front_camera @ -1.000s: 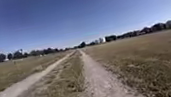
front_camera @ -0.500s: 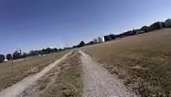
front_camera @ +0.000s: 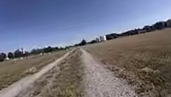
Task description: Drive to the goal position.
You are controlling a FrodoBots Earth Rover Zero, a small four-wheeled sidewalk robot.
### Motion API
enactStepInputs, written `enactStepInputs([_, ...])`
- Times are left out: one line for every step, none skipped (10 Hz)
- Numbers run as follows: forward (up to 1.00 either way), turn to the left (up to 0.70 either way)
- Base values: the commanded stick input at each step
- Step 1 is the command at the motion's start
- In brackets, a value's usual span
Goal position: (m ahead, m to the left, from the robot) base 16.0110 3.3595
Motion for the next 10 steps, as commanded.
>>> enactStepInputs([0.70, 0.00])
enactStepInputs([0.70, 0.00])
enactStepInputs([0.70, 0.00])
enactStepInputs([0.70, 0.00])
enactStepInputs([0.70, 0.00])
enactStepInputs([0.70, 0.00])
enactStepInputs([0.70, 0.00])
enactStepInputs([0.70, 0.00])
enactStepInputs([0.70, 0.00])
enactStepInputs([0.70, 0.00])
